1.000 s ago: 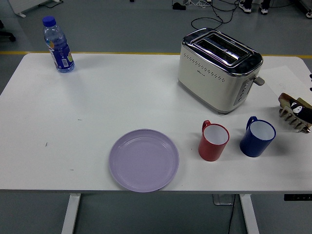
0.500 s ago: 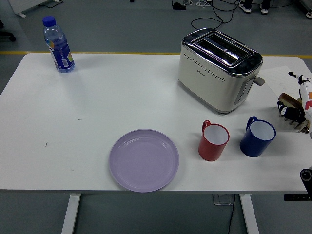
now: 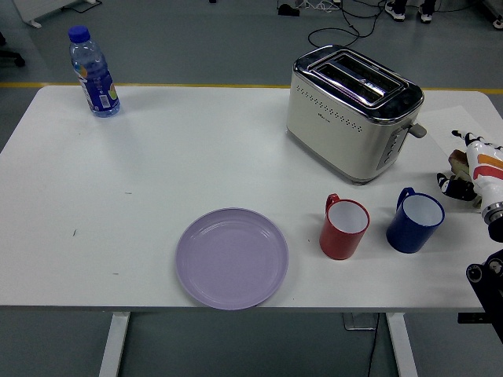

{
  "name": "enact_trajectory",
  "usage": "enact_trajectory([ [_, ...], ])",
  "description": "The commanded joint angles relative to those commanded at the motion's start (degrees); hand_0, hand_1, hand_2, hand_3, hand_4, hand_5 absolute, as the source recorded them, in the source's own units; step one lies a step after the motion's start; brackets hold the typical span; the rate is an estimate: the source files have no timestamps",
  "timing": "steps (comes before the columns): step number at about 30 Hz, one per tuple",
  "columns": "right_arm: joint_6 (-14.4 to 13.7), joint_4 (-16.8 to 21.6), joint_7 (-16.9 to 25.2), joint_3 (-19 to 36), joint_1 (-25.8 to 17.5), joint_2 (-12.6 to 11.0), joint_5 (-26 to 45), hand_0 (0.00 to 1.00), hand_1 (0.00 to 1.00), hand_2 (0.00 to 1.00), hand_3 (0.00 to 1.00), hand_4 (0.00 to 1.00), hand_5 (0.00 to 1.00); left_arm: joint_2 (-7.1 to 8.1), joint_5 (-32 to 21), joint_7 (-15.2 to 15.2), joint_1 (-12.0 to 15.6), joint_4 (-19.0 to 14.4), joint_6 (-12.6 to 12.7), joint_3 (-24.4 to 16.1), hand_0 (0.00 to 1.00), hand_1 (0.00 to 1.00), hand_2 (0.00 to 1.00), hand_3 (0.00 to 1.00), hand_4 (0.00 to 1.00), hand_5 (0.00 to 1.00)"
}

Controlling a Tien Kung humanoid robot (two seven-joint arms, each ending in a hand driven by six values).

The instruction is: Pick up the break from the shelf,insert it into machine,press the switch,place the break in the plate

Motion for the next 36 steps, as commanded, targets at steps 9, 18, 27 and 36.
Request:
enact_trajectory([
  [9, 1.67, -2.94, -5.74, -3.42, 3.94, -1.69, 0.00, 0.861, 0.752, 0.760, 0.822, 0.750, 0.122, 0.12, -0.32, -0.10, -0.14, 0.00, 0.00, 0.13, 0.418, 0.500, 0.594, 0.701, 0.508, 0.998],
  [18, 2.63, -3.05, -10.05, -6.04, 5.93, -2.52, 0.00, 0.696, 0.623, 0.620, 0.724, 0.738, 0.124, 0.17, -0.67, -0.22, -0.38, 0.00, 0.06, 0.30, 0.419, 0.500, 0.593, 0.699, 0.509, 0.998],
  [27, 5.49, -3.34, -13.78, -8.44, 7.52, -3.92, 0.00, 0.647, 0.584, 0.590, 0.694, 0.734, 0.123, 0.25, -0.97, -0.33, -0.57, 0.00, 0.10, 0.49, 0.419, 0.500, 0.594, 0.698, 0.510, 0.998],
  [36, 7.32, -3.14, -16.66, -10.86, 8.71, -5.46, 0.00, 0.586, 0.524, 0.540, 0.655, 0.715, 0.111, 0.30, -0.86, -0.30, -0.59, 0.00, 0.06, 0.43, 0.419, 0.500, 0.594, 0.699, 0.509, 0.998],
])
